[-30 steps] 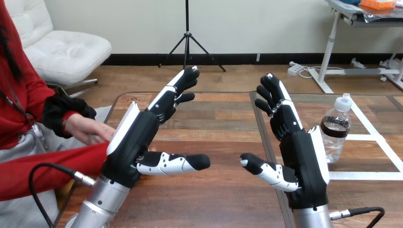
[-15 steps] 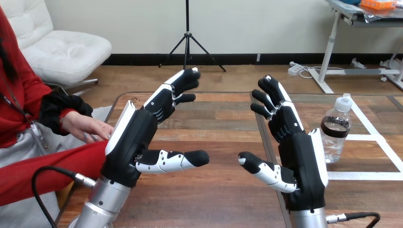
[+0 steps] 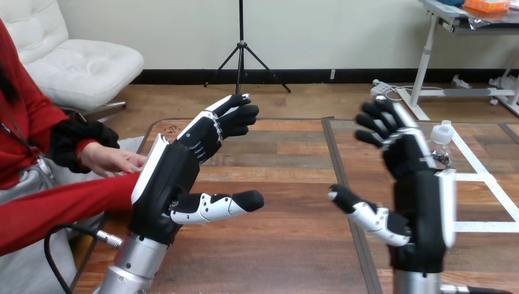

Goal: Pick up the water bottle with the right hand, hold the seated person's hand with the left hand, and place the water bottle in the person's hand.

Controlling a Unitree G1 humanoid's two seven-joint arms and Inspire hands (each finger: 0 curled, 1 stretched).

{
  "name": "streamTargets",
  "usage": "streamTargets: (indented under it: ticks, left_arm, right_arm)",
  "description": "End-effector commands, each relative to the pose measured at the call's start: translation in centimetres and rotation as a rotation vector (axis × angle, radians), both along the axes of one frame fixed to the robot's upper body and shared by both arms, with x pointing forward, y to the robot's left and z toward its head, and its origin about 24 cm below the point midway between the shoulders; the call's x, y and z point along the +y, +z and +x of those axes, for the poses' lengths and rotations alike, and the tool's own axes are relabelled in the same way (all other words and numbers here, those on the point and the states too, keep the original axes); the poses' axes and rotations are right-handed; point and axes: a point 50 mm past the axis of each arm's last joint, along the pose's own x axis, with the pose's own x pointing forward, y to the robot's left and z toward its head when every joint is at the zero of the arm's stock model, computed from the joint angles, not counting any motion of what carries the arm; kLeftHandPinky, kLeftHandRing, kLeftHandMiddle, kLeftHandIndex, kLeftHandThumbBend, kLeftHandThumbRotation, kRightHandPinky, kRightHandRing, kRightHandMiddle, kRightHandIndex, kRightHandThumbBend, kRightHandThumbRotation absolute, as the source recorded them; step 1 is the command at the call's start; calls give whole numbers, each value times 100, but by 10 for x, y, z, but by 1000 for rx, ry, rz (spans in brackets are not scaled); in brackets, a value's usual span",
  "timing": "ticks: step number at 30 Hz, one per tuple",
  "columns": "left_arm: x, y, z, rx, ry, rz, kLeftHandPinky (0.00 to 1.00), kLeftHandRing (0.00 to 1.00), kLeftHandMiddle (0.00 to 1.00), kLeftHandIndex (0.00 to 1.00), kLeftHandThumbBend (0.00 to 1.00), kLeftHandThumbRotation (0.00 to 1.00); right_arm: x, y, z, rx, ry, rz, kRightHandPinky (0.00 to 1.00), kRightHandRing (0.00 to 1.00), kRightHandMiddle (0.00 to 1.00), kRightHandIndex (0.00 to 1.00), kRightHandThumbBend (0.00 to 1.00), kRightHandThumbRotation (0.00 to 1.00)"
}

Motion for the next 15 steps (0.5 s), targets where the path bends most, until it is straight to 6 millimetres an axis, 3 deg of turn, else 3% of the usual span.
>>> streamTargets:
  ticks: [1, 15]
  left_arm:
    - [0, 13, 4, -55, 10, -37, 80, 82, 81, 84, 100, 41]
    - [1, 13, 6, -43, 11, -93, 86, 84, 82, 84, 100, 35]
  right_arm:
    - [-2, 20, 4, -124, -51, 37, 71, 78, 82, 84, 100, 43]
    - [-17, 28, -1, -222, -159, 74, 65, 68, 73, 80, 100, 41]
